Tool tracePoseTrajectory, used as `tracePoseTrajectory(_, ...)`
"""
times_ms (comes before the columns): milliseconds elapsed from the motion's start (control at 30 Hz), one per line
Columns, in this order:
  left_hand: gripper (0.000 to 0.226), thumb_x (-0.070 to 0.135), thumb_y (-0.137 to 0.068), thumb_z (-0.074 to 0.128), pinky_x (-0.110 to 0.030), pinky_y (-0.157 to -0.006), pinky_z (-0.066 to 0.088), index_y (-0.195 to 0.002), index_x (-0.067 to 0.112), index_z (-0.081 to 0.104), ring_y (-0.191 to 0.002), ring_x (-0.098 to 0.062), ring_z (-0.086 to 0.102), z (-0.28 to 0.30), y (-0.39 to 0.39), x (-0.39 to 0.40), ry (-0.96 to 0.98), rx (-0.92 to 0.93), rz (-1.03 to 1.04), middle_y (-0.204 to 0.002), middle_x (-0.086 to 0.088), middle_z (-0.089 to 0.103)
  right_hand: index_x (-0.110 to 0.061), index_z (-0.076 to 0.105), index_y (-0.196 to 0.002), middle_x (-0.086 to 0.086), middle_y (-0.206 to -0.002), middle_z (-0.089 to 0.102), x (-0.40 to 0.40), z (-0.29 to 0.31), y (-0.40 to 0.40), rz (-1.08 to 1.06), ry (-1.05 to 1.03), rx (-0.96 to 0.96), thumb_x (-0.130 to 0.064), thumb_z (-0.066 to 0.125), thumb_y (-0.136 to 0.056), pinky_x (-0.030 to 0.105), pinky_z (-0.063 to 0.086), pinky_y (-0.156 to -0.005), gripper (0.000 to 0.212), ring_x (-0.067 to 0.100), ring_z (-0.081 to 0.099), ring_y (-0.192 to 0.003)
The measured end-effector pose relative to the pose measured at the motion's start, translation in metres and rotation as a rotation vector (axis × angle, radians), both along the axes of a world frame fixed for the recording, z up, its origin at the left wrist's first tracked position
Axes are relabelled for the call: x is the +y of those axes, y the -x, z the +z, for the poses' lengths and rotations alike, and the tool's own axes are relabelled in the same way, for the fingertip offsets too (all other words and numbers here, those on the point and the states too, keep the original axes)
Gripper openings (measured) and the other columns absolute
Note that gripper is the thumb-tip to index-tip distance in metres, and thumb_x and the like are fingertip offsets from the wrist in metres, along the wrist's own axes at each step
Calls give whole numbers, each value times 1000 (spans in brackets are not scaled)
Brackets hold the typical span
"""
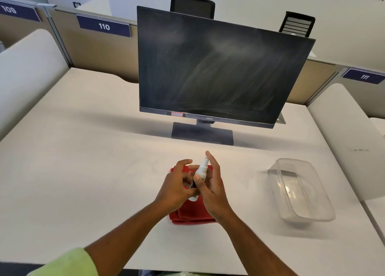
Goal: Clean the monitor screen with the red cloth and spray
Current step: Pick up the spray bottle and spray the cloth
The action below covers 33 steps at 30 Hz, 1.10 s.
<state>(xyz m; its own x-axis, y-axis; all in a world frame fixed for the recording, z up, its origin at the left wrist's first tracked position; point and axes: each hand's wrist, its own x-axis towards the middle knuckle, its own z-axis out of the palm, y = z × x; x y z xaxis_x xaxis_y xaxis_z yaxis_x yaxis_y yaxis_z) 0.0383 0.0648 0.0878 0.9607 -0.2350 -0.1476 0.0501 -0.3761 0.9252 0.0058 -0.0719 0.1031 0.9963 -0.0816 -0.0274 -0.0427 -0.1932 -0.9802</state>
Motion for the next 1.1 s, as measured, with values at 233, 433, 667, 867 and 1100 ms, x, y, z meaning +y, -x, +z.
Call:
tracePoseTrajectory(233, 83, 36, -79, 82, -9, -80, 53, -142, 46, 29, -98, 9, 65, 7, 8, -25, 47, 28, 5, -114, 39, 54, -53, 45, -147, -14, -139, 65, -32, 0, -16, -23, -17, 0, -28, 75, -97, 36, 64, -96, 64, 21, 71, -121)
tracePoseTrajectory(433, 83, 33, -85, 76, -29, -93, 57, -144, 52, 20, -117, -19, 66, 14, 16, -47, 139, 154, 14, -142, 10, 55, -61, 27, -152, -60, -138, 37, -58, -2, -20, 209, 87, 54, -49, 65, -98, 19, 59, -95, 67, 1, 62, -127)
tracePoseTrajectory(667, 78, 25, -92, 71, -35, -81, 62, -149, 48, 23, -93, -11, 74, 11, 24, -54, 90, 165, -11, -104, 11, 76, -57, 29, -154, -41, -147, 46, -74, -13, -16, 208, 190, -13, -41, 59, -106, 23, 64, -87, 58, 13, 74, -108)
tracePoseTrajectory(867, 22, 25, -92, 65, -33, -88, 53, -112, 36, 67, -98, 0, 62, -21, 33, -2, -306, -179, 182, -97, 21, 69, -67, 37, -140, -17, -127, 66, -85, -22, -13, 227, 400, 111, -22, 63, -101, 19, 61, -68, 65, 13, 73, -80)
tracePoseTrajectory(1100, 91, 77, -90, 36, -44, -123, -1, -160, 33, -3, -152, -13, -11, -75, 12, 52, -659, -144, -254, -166, 15, -8, -59, 31, -149, -10, -115, 75, -65, -30, 9, 233, 629, 205, -24, 56, -94, 20, 47, -76, 70, 9, 66, -80)
